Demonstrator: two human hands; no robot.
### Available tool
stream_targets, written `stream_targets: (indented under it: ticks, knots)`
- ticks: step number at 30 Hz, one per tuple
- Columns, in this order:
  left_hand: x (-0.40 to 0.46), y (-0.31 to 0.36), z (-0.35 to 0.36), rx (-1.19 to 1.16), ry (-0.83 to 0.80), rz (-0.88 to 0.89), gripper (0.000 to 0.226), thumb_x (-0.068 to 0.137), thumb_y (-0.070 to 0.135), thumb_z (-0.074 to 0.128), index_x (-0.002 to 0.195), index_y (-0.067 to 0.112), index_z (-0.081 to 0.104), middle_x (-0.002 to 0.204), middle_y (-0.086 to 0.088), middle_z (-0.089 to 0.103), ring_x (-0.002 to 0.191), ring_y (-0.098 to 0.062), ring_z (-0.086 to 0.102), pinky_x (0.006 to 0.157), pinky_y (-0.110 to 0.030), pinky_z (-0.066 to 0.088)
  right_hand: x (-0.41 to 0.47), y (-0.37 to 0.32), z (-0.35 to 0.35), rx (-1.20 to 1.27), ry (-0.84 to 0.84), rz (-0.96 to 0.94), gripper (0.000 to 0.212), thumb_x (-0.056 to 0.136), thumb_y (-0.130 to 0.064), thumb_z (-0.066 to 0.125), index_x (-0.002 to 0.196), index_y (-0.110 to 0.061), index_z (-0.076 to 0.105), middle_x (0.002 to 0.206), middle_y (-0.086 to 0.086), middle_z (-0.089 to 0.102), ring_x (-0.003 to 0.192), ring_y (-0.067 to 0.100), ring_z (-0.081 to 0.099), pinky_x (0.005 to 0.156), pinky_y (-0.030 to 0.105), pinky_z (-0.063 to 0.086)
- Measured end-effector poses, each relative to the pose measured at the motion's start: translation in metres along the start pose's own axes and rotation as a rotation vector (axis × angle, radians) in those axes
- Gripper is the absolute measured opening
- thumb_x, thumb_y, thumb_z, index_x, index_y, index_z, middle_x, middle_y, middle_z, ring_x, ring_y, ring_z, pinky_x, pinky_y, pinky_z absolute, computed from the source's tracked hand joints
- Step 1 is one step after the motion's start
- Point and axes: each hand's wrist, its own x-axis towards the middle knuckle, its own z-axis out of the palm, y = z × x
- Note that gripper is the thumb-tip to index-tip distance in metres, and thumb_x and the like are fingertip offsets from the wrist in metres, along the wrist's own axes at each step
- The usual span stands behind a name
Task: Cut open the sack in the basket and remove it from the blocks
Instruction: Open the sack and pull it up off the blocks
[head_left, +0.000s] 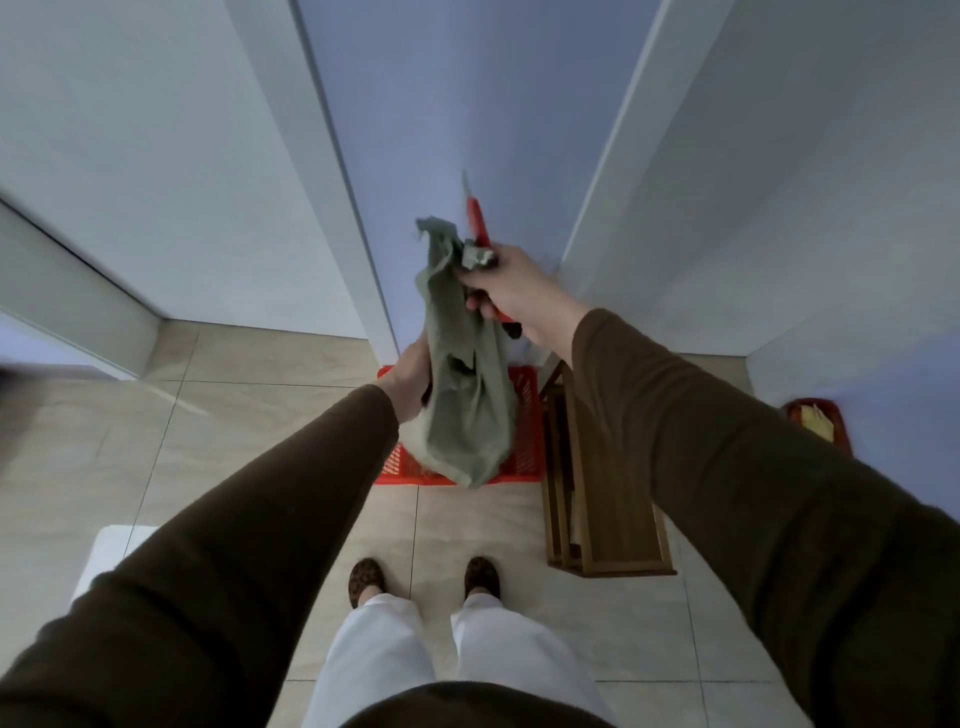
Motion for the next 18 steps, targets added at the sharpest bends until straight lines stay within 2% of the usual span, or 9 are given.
stream_targets:
  ticks: [2, 5, 8, 9, 11, 14, 16, 17, 18]
  knots:
    - [0.001, 0.005, -0.002, -0.046, 0.024, 0.000, 0.080, 0.104, 0.071, 0.028, 0.137, 0.008, 0.065, 0.122, -0.018, 0.076, 0.115, -0.029, 0.073, 0.102, -0.043, 0.058, 0.001, -0.007, 0.000, -0.002, 0.031, -0.015, 0.007, 0.104, -0.012, 0.061, 0.110, -0.015, 0.064, 0.072, 0.001, 0.059, 0.050, 0.008, 0.055, 0.049, 0.022, 0.041]
    - [-0.004, 0.015, -0.004, 0.062, -0.041, 0.016, 0.072, 0.103, 0.073, 0.033, 0.123, 0.017, 0.073, 0.121, -0.012, 0.079, 0.107, -0.026, 0.077, 0.090, -0.037, 0.063, 0.000, -0.015, -0.002, -0.008, 0.030, -0.010, 0.008, 0.105, -0.014, 0.060, 0.112, -0.013, 0.064, 0.070, 0.003, 0.057, 0.049, 0.010, 0.051, 0.048, 0.024, 0.039]
    - [-0.003, 0.014, -0.007, 0.018, 0.022, 0.052, 0.078, 0.105, 0.071, 0.023, 0.153, 0.016, 0.052, 0.153, -0.013, 0.059, 0.138, -0.030, 0.059, 0.117, -0.048, 0.046, 0.000, -0.019, -0.004, 0.038, 0.105, -0.041, 0.007, 0.104, -0.012, 0.061, 0.110, -0.015, 0.063, 0.072, 0.002, 0.058, 0.051, 0.009, 0.053, 0.047, 0.021, 0.041]
    - [-0.006, 0.015, -0.005, 0.028, -0.032, 0.046, 0.080, 0.104, 0.072, 0.022, 0.152, 0.016, 0.053, 0.152, -0.014, 0.060, 0.138, -0.030, 0.058, 0.119, -0.048, 0.044, 0.000, -0.022, -0.005, 0.061, 0.117, -0.045, 0.006, 0.105, -0.013, 0.060, 0.110, -0.014, 0.063, 0.071, 0.001, 0.057, 0.052, 0.010, 0.053, 0.048, 0.022, 0.041]
    - [-0.009, 0.015, -0.003, 0.018, -0.098, 0.041, 0.082, 0.101, 0.077, 0.025, 0.144, 0.018, 0.061, 0.143, -0.014, 0.067, 0.132, -0.031, 0.063, 0.115, -0.048, 0.047, 0.000, -0.026, -0.006, 0.009, 0.076, -0.042, 0.007, 0.105, -0.014, 0.060, 0.110, -0.015, 0.064, 0.072, 0.002, 0.058, 0.053, 0.010, 0.053, 0.048, 0.022, 0.041]
    - [-0.010, 0.016, -0.003, -0.002, -0.013, 0.058, 0.085, 0.099, 0.079, 0.025, 0.155, 0.020, 0.049, 0.154, -0.012, 0.057, 0.140, -0.029, 0.057, 0.117, -0.048, 0.046, 0.004, -0.032, -0.007, 0.101, 0.167, -0.094, 0.009, 0.105, -0.013, 0.060, 0.100, -0.020, 0.062, 0.068, -0.001, 0.058, 0.048, 0.008, 0.053, 0.045, 0.021, 0.041]
    - [-0.014, 0.021, 0.001, 0.037, -0.083, 0.079, 0.074, 0.100, 0.077, 0.032, 0.142, 0.023, 0.062, 0.137, -0.007, 0.072, 0.127, -0.027, 0.067, 0.106, -0.043, 0.055, 0.004, -0.037, -0.008, 0.058, 0.114, -0.079, 0.007, 0.105, -0.014, 0.061, 0.100, -0.019, 0.062, 0.069, 0.000, 0.057, 0.047, 0.008, 0.053, 0.044, 0.021, 0.040]
    - [-0.012, 0.022, 0.002, 0.038, -0.050, 0.115, 0.070, 0.102, 0.074, 0.033, 0.141, 0.024, 0.062, 0.137, -0.005, 0.071, 0.130, -0.028, 0.065, 0.106, -0.044, 0.054, 0.003, -0.039, -0.009, 0.022, 0.086, -0.075, 0.004, 0.104, -0.015, 0.062, 0.102, -0.019, 0.063, 0.071, 0.000, 0.059, 0.048, 0.008, 0.054, 0.044, 0.021, 0.041]
    - [-0.009, 0.023, 0.002, 0.016, 0.022, 0.151, 0.071, 0.103, 0.072, 0.030, 0.150, 0.024, 0.054, 0.149, -0.006, 0.063, 0.139, -0.029, 0.058, 0.111, -0.046, 0.050, 0.004, -0.040, -0.009, 0.030, 0.099, -0.098, 0.003, 0.104, -0.016, 0.062, 0.103, -0.018, 0.063, 0.071, -0.001, 0.060, 0.048, 0.007, 0.055, 0.045, 0.020, 0.041]
